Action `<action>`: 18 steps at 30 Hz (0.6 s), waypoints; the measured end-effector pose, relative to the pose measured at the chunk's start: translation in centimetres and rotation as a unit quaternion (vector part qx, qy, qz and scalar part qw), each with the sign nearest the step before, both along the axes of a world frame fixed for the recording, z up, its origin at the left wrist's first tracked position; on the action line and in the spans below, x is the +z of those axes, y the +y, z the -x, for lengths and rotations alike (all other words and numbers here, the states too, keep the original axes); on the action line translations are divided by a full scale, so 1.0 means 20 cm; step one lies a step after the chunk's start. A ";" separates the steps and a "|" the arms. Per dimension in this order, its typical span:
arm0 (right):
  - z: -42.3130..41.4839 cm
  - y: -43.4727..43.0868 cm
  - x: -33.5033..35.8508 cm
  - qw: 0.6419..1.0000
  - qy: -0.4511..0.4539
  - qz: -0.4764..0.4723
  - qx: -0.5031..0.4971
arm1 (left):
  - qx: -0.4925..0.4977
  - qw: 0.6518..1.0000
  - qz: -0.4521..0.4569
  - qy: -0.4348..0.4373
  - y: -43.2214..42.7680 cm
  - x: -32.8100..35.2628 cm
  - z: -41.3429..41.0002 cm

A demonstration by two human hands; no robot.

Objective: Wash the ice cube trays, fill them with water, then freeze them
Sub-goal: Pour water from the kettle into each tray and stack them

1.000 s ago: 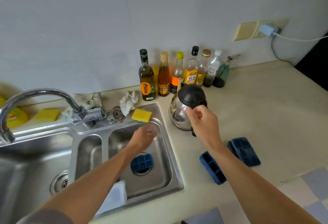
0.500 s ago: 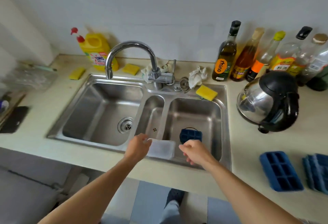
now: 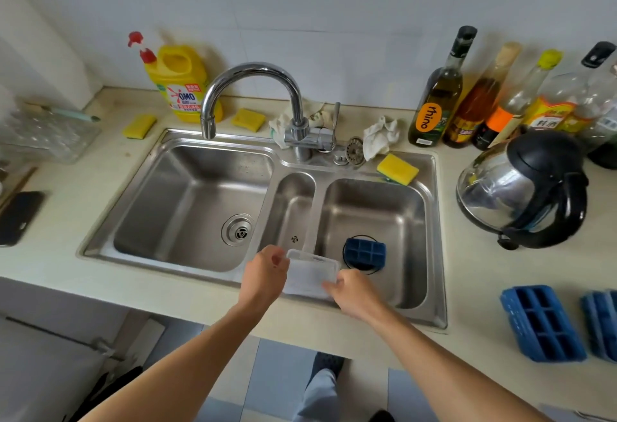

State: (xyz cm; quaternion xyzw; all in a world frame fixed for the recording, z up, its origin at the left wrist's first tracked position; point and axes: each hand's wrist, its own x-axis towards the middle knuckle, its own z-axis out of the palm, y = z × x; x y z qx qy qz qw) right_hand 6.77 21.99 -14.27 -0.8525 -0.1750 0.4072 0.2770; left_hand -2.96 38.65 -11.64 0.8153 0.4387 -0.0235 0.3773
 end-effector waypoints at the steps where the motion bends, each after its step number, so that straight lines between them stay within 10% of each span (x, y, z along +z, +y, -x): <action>1: -0.01 0.00 0.01 1.000 0.000 -0.010 -0.014 | 0.001 1.000 0.001 -0.008 0.01 0.01 -0.03; 18: -0.51 -0.23 -0.23 0.980 -0.015 0.019 -0.199 | -0.238 0.961 0.071 0.121 -0.13 -0.34 -0.83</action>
